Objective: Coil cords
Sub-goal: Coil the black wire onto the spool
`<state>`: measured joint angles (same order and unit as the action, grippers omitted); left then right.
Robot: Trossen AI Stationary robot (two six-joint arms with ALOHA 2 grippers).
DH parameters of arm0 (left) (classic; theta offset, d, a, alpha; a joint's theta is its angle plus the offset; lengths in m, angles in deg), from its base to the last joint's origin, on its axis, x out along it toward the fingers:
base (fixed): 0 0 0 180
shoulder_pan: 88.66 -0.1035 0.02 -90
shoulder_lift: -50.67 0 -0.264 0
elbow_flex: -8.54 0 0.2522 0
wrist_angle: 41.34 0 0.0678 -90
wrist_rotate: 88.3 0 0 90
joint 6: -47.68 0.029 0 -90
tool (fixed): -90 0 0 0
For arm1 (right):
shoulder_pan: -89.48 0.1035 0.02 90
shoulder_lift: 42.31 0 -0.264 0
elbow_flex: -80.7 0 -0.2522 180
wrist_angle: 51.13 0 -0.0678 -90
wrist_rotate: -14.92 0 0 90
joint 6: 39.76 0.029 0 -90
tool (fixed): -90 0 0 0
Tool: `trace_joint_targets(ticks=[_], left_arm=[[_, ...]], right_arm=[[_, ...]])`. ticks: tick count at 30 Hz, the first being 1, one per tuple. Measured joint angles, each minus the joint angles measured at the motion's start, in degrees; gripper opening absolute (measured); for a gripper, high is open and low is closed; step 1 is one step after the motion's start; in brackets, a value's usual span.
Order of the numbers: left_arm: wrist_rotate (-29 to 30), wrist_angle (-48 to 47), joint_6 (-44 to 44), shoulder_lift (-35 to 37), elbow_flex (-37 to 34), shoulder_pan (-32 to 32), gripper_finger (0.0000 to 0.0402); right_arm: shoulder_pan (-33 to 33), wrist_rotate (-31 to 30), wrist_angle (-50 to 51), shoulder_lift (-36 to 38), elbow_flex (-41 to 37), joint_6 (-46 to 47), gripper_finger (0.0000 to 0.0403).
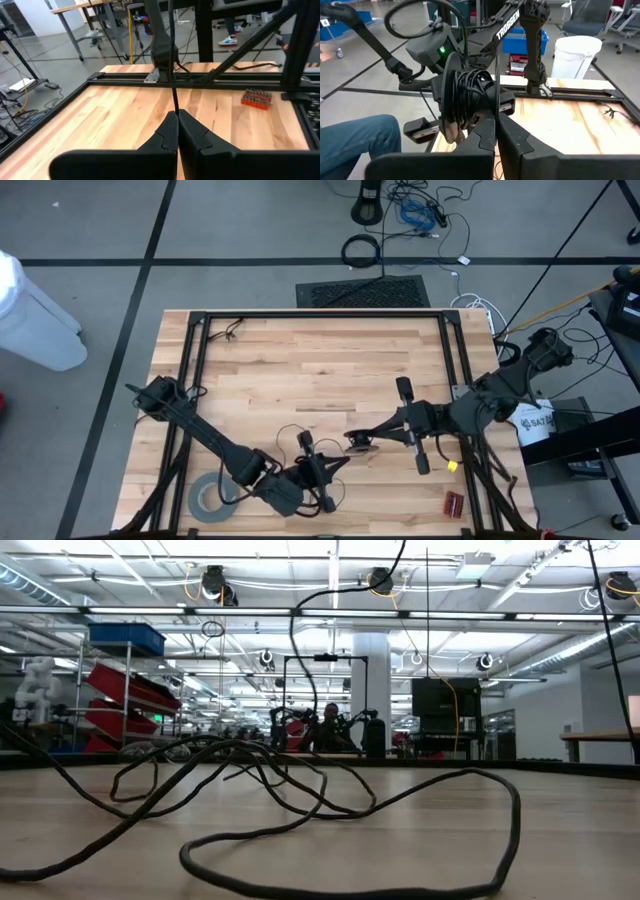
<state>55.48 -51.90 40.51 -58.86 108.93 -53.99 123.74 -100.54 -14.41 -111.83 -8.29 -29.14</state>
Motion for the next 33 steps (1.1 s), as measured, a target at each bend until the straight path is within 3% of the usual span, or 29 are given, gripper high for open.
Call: trace_joint_targets(ticks=[5, 10, 15, 22, 27, 31, 33], left_arm=[[-2.23, -0.23, -0.64, 0.02, 0.00, 1.07, 0.0009], [-5.73, -5.22, -5.94, 0.02, 0.00, 3.31, 0.0061], [-4.28, -9.88, -12.32, 0.02, 0.00, 5.93, 0.0111], [-0.27, -9.43, -17.55, -0.17, 0.00, 7.87, 0.0121], [8.49, -2.39, -15.24, -5.77, 0.00, 8.12, 0.0121], [20.85, 5.99, -2.30, -9.64, -0.02, 7.62, 0.0121], [21.98, 6.31, 3.96, -10.83, 0.00, 6.80, 0.0121]], right_arm=[[-0.02, 0.02, 0.16, -1.93, 0.00, 0.55, 0.0000], [-0.02, 0.06, 1.97, -3.43, 0.01, 1.99, 0.0000], [0.42, 0.01, 3.87, -4.77, 0.02, 3.98, 0.0000], [1.40, -0.38, 3.52, -5.65, 0.02, 4.10, 0.0000], [2.40, -4.40, 3.39, -5.64, 0.02, 2.95, 0.0000], [2.70, -4.63, 3.37, -5.63, 0.02, 2.75, 0.0000], [3.15, -4.55, 3.19, -5.63, 0.02, 2.73, 0.0000]])
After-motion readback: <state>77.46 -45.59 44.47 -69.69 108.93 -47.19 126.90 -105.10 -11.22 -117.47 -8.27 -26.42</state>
